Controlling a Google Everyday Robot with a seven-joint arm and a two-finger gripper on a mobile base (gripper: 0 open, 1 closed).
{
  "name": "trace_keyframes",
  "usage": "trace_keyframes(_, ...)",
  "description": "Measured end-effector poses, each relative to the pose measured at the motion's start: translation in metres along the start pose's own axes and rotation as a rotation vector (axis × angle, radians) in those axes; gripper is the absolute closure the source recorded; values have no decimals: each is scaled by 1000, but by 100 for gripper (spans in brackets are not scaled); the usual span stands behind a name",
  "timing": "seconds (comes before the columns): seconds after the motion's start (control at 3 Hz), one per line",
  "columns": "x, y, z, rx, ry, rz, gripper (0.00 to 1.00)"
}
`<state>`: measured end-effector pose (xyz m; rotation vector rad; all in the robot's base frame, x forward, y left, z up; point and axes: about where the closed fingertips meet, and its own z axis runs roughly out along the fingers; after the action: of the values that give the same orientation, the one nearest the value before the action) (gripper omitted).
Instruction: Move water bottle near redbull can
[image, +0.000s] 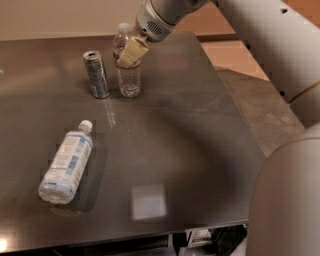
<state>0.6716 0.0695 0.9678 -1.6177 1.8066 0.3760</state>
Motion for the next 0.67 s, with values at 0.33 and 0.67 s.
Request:
trace_keyframes(0.33,-11,2,14,-28,-2,-5,100)
trace_keyframes(0.67,-14,3,26,-47,-5,-6,100)
